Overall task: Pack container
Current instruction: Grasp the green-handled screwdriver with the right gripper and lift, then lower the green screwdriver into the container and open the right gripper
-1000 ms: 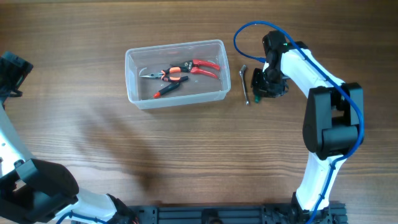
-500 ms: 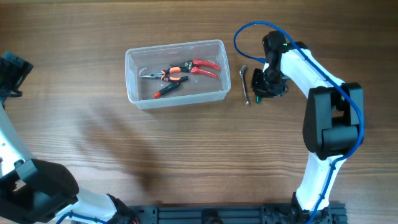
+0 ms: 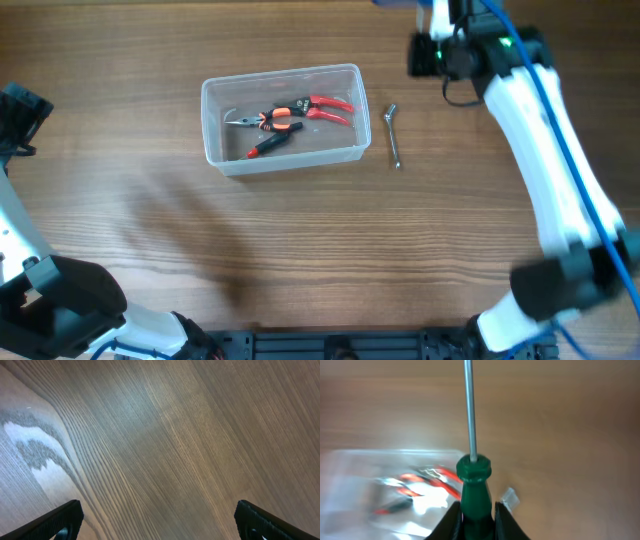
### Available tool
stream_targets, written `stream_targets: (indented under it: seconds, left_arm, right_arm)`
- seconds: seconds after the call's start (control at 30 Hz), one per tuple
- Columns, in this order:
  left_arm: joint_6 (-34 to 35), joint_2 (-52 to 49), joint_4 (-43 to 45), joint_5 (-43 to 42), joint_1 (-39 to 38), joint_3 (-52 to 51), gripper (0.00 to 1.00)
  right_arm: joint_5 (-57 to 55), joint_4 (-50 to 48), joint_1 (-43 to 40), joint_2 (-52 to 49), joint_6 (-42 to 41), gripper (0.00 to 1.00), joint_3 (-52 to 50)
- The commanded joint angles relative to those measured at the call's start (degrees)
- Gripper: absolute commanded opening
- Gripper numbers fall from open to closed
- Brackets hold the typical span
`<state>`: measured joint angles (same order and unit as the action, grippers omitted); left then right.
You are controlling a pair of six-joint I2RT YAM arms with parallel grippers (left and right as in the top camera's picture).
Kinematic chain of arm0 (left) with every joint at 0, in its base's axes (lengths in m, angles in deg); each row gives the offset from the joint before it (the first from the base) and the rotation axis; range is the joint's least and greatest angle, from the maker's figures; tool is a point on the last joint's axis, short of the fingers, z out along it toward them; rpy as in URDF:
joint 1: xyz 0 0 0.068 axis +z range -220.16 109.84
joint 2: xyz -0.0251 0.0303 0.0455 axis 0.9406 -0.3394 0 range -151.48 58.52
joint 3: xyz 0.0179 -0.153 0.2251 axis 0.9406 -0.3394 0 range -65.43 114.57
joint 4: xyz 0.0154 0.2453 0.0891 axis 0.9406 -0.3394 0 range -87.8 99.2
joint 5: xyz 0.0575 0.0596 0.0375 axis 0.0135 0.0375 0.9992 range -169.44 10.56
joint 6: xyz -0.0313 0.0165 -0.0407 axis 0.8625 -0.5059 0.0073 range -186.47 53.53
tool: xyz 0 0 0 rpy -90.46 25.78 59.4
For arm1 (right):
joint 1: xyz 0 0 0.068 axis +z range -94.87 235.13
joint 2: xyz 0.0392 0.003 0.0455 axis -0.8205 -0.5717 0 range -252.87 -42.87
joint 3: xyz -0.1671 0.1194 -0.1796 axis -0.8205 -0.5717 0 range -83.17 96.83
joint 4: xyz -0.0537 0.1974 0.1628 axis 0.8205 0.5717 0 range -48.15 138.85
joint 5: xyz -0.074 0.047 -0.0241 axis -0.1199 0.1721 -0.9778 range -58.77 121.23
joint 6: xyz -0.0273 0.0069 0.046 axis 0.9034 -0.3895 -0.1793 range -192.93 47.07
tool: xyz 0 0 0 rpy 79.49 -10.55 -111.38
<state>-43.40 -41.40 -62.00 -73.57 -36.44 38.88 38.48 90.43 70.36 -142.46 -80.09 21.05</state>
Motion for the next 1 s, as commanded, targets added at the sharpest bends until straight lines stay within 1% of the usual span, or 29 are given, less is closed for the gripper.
stream_targets:
  seconds: [0.0, 0.13, 0.17, 0.23, 0.27, 0.33, 0.4, 0.43, 0.5, 0.67, 0.83, 0.97]
  left_arm:
    - [0.5, -0.2, 0.0, -0.5, 0.2, -0.2, 1.00]
    - [0.5, -0.2, 0.0, -0.5, 0.2, -0.2, 1.00]
    - [0.5, -0.2, 0.0, -0.5, 0.2, -0.2, 1.00]
    - [0.5, -0.2, 0.0, -0.5, 0.2, -0.2, 1.00]
    - [0.5, -0.2, 0.0, -0.5, 0.2, -0.2, 1.00]
    - [0.5, -0.2, 0.0, -0.5, 0.2, -0.2, 1.00]
    - [0.5, -0.2, 0.0, -0.5, 0.2, -0.2, 1.00]
    - [0.5, -0.2, 0.0, -0.5, 0.2, -0.2, 1.00]
    - [0.5, -0.2, 0.0, -0.5, 0.2, -0.2, 1.00]
    - [0.5, -0.2, 0.0, -0.5, 0.2, -0.2, 1.00]
    - [0.5, -0.2, 0.0, -0.5, 0.2, -0.2, 1.00]
    - [0.5, -0.2, 0.0, -0.5, 0.2, -0.2, 1.00]
  right_arm:
    - [7.8, -3.1, 9.6, 5.0, 18.2, 0.04, 0.9]
    - [8.3, -2.8, 17.8, 3.4, 31.7, 0.05, 0.1]
    - [8.3, -2.3, 19.5, 2.4, 36.3, 0.04, -0.3]
    - [8.2, -1.2, 22.5, -0.2, 49.3, 0.04, -1.4]
    - [8.2, -1.0, 23.2, -1.1, 54.0, 0.04, -1.9]
    - [8.2, -0.7, 24.2, -4.1, 66.1, 0.04, -2.8]
    - [8.2, -1.1, 24.3, -8.1, 74.0, 0.04, -2.9]
    - [8.2, -1.8, 24.1, -9.9, 75.2, 0.04, -2.9]
    - [7.4, -3.9, 24.0, -14.3, 74.4, 0.04, -2.9]
    - [7.4, -5.4, 23.9, -21.8, 74.4, 0.04, -2.9]
    - [7.4, -6.9, 23.8, -25.5, 72.5, 0.04, -2.9]
    - [5.1, -7.3, 23.8, -26.1, 72.4, 0.04, -2.9]
